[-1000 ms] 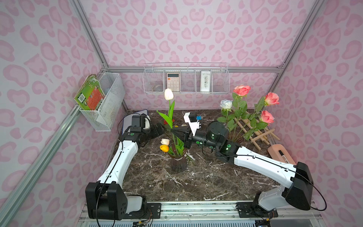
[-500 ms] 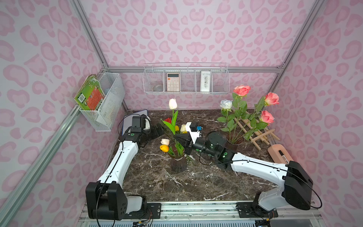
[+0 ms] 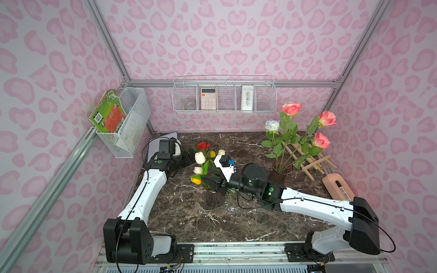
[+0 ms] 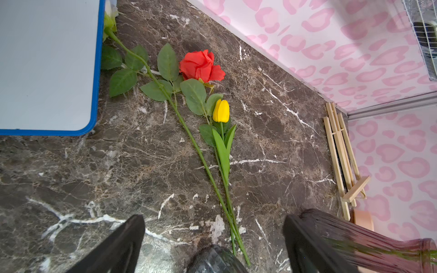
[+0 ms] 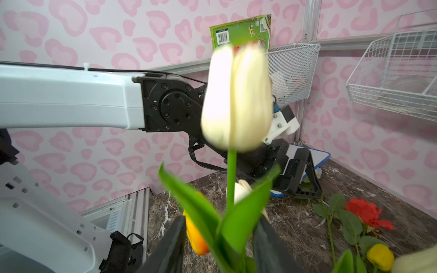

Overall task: Arrange the flowers in different vases according to their variety
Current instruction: Insert the flower into the vase.

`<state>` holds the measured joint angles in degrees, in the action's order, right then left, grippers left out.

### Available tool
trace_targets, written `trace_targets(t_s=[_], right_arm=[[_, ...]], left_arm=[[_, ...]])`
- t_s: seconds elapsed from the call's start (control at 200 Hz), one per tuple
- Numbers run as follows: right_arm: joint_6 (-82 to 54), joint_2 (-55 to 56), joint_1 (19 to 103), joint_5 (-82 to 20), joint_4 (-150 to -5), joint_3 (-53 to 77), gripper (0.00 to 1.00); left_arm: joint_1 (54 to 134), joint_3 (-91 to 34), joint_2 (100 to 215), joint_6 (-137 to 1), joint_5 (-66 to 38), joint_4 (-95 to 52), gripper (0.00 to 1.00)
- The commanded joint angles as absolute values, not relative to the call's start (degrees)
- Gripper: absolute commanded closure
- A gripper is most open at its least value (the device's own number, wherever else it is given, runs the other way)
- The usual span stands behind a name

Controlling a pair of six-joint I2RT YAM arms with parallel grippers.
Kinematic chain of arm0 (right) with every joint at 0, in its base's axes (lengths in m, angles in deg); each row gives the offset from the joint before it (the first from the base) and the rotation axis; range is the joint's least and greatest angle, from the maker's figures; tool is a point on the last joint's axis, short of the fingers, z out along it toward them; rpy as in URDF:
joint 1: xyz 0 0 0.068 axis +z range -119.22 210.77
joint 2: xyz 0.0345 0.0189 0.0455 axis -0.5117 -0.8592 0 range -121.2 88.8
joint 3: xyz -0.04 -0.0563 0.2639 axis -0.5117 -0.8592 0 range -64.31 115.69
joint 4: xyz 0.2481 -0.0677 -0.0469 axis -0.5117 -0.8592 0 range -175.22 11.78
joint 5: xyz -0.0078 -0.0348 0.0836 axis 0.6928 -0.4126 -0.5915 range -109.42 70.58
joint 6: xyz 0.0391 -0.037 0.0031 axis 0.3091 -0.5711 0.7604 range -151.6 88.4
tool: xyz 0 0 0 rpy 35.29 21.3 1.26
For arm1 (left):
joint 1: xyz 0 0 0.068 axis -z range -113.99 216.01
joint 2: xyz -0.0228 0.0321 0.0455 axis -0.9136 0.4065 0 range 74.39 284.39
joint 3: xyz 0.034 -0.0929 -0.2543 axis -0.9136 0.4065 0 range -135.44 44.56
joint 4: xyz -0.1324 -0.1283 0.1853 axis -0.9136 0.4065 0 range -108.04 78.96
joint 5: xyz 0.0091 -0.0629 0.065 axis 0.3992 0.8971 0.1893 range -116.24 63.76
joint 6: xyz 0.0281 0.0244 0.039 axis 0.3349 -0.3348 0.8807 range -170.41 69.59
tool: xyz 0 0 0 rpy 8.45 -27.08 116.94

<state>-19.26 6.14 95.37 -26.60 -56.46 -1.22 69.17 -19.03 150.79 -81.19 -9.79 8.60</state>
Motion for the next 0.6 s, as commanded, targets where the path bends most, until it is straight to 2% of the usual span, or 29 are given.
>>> trace_targets(t_s=[0.0, 0.14, 0.365, 0.595], right_arm=[[-16.6, 6.6, 95.4, -22.1, -70.6, 1.3, 0.46], [-14.0, 8.8, 95.1, -19.0, -80.0, 3.4, 0.41], [-11.5, 16.9, 92.6, -20.7, -83.2, 4.3, 0.33], [-7.5, 20.0, 80.5, -20.4, -89.2, 6.0, 0.33]], left_arm=[[69.2, -19.4, 151.1, -80.1, -9.2, 8.8, 0.04], [69.1, -20.8, 152.6, -79.4, -9.3, 10.2, 0.03], [69.1, -24.3, 157.2, -78.8, -10.0, 11.5, 0.03], [69.2, -29.6, 165.5, -78.2, -8.5, 12.7, 0.03]])
